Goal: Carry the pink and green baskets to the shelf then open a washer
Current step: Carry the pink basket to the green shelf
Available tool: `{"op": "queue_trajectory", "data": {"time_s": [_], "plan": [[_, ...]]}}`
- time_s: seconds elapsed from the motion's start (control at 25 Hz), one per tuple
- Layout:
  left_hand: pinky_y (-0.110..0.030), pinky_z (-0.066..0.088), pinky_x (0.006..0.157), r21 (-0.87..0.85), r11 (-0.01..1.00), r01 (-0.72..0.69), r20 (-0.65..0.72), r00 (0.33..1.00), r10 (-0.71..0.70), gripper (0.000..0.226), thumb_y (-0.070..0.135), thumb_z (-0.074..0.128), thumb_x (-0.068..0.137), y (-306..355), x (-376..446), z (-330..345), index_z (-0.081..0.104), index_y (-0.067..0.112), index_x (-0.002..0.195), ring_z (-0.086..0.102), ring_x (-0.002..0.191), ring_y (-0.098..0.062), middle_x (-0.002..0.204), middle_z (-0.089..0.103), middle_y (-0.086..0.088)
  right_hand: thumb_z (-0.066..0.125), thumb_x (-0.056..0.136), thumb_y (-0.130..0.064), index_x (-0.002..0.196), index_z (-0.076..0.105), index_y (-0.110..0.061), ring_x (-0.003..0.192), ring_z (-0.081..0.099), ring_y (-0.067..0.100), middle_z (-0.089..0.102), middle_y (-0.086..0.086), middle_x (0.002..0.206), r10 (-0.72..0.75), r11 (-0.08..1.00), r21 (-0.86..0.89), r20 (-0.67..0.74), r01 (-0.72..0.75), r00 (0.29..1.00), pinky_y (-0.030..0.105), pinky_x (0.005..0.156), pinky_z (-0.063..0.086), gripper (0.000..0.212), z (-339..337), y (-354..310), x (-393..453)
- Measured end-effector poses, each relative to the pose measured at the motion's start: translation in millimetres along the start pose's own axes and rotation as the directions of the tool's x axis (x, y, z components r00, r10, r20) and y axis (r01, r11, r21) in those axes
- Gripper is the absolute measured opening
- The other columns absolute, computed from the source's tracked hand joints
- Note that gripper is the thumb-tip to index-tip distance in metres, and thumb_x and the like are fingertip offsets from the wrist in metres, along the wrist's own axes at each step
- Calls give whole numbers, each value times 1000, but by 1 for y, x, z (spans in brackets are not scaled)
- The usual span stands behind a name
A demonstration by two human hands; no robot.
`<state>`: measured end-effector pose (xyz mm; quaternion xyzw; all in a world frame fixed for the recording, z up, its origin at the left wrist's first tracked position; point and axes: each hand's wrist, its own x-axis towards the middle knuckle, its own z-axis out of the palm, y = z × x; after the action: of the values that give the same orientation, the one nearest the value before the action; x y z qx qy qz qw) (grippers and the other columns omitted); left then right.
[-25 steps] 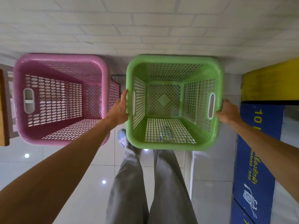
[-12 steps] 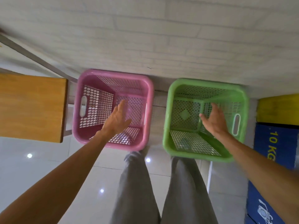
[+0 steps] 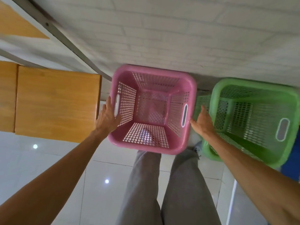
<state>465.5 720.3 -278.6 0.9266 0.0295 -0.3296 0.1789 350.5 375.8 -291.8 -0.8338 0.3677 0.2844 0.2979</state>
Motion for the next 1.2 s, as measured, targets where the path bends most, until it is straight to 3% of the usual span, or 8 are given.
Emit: {"op": "queue_trajectory", "data": {"time_s": [0.16, 0.36, 0.52, 0.68, 0.84, 0.96, 1.12, 1.2], "plan": [[-51, 53, 71, 78, 992, -98, -96, 990, 105, 92, 31, 61, 89, -22, 43, 21, 1, 21, 158, 53, 105, -41, 135, 42, -27, 63, 91, -12, 152, 11, -7, 64, 64, 15, 65, 12, 109, -36, 994, 97, -92, 45, 995, 12, 39, 42, 81, 35, 4, 28], [-27, 37, 43, 60, 986, -156, -173, 971, 164, 76, 20, 45, 101, -39, 82, 46, -4, 23, 159, 44, 57, -16, 119, 49, -29, 52, 95, -15, 155, 2, -11, 62, 56, 21, 57, 27, 112, -150, 988, -75, -280, 134, 948, 26, 46, 43, 79, 85, 25, 47], [-31, 43, 46, 18, 976, -216, -271, 939, 213, 72, 22, 40, 102, -42, 48, 40, -3, 25, 159, 53, 60, -25, 110, 54, -21, 41, 99, -27, 155, -5, -26, 56, 54, 26, 54, 27, 110, -130, 989, -108, -347, 98, 929, 35, 46, 47, 73, 69, 17, 14], [-47, 48, 81, -112, 966, -231, -390, 905, 171, 74, 24, 49, 99, -27, -82, -13, 6, 15, 159, 56, 104, -45, 136, 53, -25, 43, 99, -24, 156, 5, -26, 55, 43, 24, 57, 24, 95, -299, 954, -154, -423, 257, 855, 29, 44, 32, 69, -11, 19, -93], [-50, 46, 82, -199, 969, -147, -468, 883, 38, 78, 25, 54, 94, -21, -276, -81, 11, 25, 159, 57, 102, -47, 118, 57, -28, 51, 97, -20, 155, 16, -32, 39, 51, 19, 56, 5, 64, -493, 855, -56, -402, 516, 772, 25, 31, 45, 68, -102, 10, -237], [-49, 46, 87, -311, 946, -89, -522, 848, -91, 73, 21, 55, 95, -48, -403, -114, 19, 18, 158, 58, 107, -49, 120, 60, -34, 48, 99, -26, 154, 22, -20, 38, 44, 12, 46, -2, 56, -599, 796, -140, -325, 589, 732, 20, 32, 35, 61, -134, -23, -345], [-43, 49, 88, -418, 907, -45, -565, 795, -221, 71, 18, 54, 93, -109, -516, -127, 23, 20, 157, 64, 105, -41, 122, 65, -27, 36, 93, -58, 154, 14, -32, 52, 64, 33, 63, 17, 72, -702, 712, -197, -189, 674, 687, 45, 48, 57, 70, -107, -63, -410], [-41, 49, 94, -497, 867, -24, -583, 750, -314, 71, 16, 54, 92, -156, -563, -127, 24, 21, 156, 65, 109, -37, 127, 65, -21, 34, 92, -56, 153, 14, -35, 69, 69, 39, 68, 21, 87, -766, 639, -235, -110, 733, 633, 51, 63, 60, 68, -75, -95, -440]]}}
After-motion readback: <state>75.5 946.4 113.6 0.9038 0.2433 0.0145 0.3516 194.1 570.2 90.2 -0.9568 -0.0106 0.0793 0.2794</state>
